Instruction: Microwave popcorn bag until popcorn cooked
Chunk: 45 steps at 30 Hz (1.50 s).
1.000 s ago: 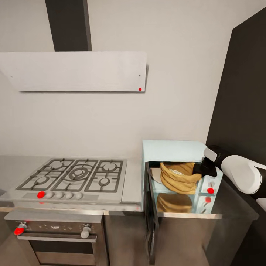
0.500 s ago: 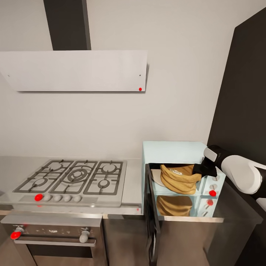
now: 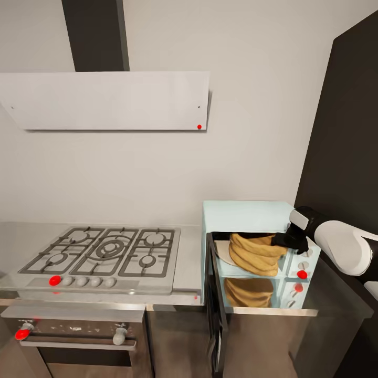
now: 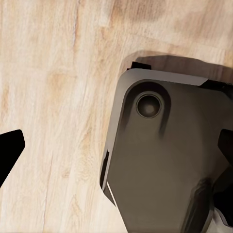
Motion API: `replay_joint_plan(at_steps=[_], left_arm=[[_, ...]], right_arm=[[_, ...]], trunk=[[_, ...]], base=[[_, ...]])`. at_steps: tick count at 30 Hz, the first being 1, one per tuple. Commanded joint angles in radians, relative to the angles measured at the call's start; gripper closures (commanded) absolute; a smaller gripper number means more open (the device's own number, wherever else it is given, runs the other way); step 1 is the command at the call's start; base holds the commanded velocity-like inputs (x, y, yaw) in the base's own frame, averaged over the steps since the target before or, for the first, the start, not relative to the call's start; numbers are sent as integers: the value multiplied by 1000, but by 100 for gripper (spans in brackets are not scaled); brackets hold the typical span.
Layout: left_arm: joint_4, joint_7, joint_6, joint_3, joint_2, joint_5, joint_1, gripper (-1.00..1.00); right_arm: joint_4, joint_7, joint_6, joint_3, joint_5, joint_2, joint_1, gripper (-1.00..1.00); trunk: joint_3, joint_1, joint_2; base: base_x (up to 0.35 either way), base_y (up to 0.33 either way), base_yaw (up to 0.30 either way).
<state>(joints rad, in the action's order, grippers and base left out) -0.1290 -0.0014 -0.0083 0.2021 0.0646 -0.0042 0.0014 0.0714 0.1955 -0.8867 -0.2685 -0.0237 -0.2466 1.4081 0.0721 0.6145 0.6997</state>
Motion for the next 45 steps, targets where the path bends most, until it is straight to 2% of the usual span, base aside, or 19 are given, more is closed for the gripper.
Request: replay_joint_plan(at_steps=[1,15,45], left_arm=[[-1,0,-1,3,0,0,0,-100],[-1,0,-1,3,0,0,0,-100],[-1,0,-1,4,0,0,0,-100]], right_arm=[[2,7,0,-8,-2,0,2,-100],[2,7,0,-9,-2,0,2,-100],[2,1,5,-9,2,0,2,-100]], trunk=[[2,0,1],[-1,0,1],[-49,0,1]], base=[[0,0,0],[0,0,0],[0,0,0]])
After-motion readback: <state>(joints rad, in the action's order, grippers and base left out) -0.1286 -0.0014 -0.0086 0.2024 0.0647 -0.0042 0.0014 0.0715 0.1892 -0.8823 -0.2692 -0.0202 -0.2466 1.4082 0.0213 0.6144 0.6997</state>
